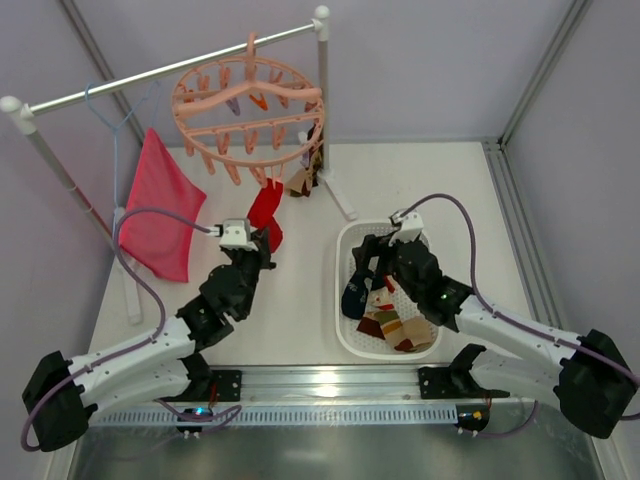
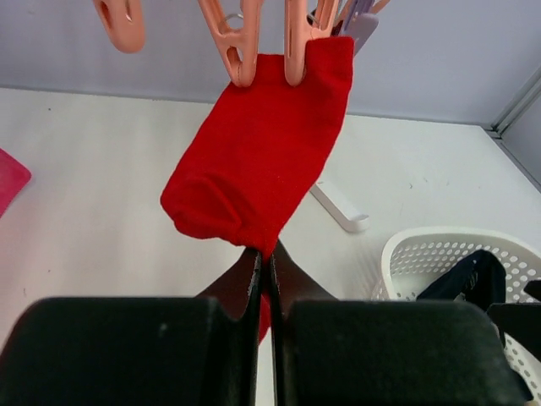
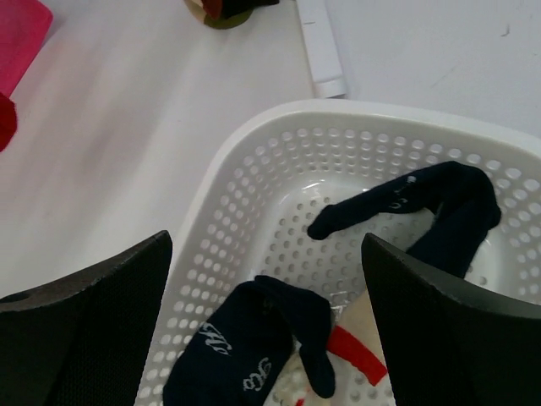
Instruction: Remove the socks clipped to the hanger
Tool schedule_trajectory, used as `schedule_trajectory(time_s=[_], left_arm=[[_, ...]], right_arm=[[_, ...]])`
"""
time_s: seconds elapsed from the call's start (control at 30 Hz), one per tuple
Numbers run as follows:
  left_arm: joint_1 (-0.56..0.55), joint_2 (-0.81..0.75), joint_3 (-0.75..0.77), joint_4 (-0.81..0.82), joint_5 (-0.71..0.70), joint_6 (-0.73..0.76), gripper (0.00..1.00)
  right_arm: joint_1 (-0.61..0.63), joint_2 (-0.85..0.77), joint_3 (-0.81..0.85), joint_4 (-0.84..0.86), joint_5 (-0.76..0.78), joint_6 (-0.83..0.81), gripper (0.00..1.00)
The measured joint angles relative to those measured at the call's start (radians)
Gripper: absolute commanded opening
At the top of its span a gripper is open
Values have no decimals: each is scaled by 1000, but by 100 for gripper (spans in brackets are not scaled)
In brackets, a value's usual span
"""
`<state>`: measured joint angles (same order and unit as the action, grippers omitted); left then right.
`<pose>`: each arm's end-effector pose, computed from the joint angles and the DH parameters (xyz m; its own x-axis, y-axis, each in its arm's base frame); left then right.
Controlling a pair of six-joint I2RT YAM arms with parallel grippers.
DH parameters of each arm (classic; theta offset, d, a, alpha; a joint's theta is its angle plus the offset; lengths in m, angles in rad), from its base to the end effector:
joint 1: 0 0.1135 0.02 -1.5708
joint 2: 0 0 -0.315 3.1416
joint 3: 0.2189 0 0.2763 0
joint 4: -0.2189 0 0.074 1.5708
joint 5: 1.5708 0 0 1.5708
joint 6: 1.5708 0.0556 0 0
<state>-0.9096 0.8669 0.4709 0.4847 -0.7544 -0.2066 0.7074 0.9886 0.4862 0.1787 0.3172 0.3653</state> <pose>0.1542 -0.1362 0.3151 0.0212 -0.2707 -0.9624 0.1641 0.9505 -0.2637 0.1878 0.1378 0.2590 -0.3661 0.1336 -0.9209 -0.2804 0.9278 0.2460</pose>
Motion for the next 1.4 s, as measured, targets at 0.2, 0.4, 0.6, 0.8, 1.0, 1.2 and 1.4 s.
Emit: schedule_trajectory(time_s=[0.2,0.4,0.6,0.8,1.0,1.2,1.4], left_arm=[[0,-10,-40,-27,39,-3,0],[0,16,-61,-28,100,-27,1],[0,14,-66,-26,153,-48,1],[0,0,-80,-25,188,-51,0],[0,-16,-85,-26,200,-52,0],[0,-37,-89,-26,203,-52,1],[0,-38,-91,-26,207,-52,0]], right_arm=[[140,129,116,7,95,-1,93],[217,216,266,-23,191,-30,93],[265,273,443,-59,259,-102,93],[308,309,601,-89,283,-188,93],[325,375,739,-133,277,-245,93],[327,463,860,-213,248,-269,93],[332,547,981,-284,217,-282,92]])
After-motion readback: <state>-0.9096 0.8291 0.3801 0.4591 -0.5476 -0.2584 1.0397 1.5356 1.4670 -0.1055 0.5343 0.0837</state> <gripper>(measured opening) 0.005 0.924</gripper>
